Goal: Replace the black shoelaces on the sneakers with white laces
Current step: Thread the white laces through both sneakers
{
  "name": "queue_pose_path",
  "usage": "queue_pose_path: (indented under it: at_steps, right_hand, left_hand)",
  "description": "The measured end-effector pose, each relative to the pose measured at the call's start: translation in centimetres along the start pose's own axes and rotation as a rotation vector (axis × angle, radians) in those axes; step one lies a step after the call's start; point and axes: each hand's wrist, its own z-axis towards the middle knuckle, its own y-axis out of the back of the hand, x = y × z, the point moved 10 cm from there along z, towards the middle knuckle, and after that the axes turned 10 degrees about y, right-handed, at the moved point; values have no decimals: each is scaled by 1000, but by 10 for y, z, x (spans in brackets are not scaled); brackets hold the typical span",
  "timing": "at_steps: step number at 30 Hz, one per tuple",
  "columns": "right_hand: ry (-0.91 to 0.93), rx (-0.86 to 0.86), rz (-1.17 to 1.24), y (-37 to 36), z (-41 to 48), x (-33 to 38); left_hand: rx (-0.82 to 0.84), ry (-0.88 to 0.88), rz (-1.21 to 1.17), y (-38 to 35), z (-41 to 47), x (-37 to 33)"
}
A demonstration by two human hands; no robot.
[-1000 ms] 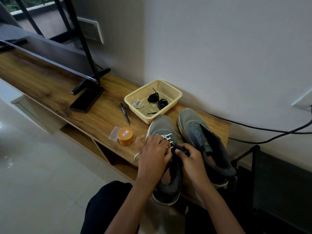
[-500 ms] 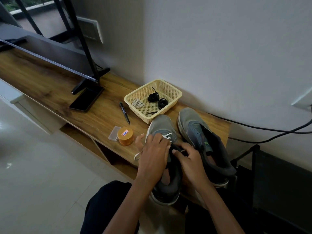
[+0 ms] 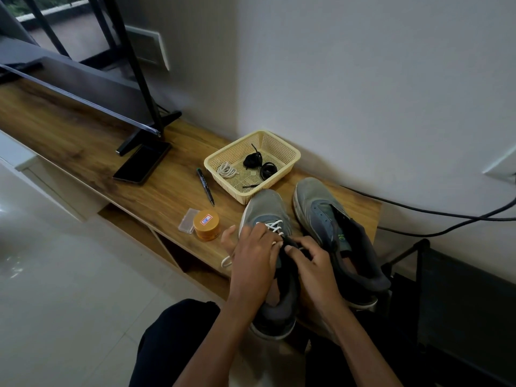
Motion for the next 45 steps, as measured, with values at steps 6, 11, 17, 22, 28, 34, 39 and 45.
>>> queue_pose_path:
  at_steps: [6, 11, 17, 22, 28, 34, 39, 45]
  right_hand:
    - [87, 10, -104, -3, -1, 8]
    - [-92, -74, 34, 8, 5, -13]
    - [-219, 16, 166, 4, 8, -13]
    - [-190, 71, 85, -1, 13, -12]
    - [-49, 19, -207, 7, 17, 2]
    - [132, -288, -358, 43, 11, 36]
    - [372, -401, -705, 60, 4, 73]
    - [454, -32, -1046, 7, 10, 56]
  left_hand:
    - [-1, -8, -18, 0, 1, -1]
    - [22, 41, -60, 4, 1, 2]
    - [-32, 105, -111, 10, 0, 13]
    - [-105, 111, -120, 19, 0, 13]
    - [-23, 174, -131, 11, 0, 22]
    - [-46, 317, -202, 19, -7, 39]
    - [30, 412, -371, 16, -13, 46]
    - [-13, 534, -488, 15, -23, 59]
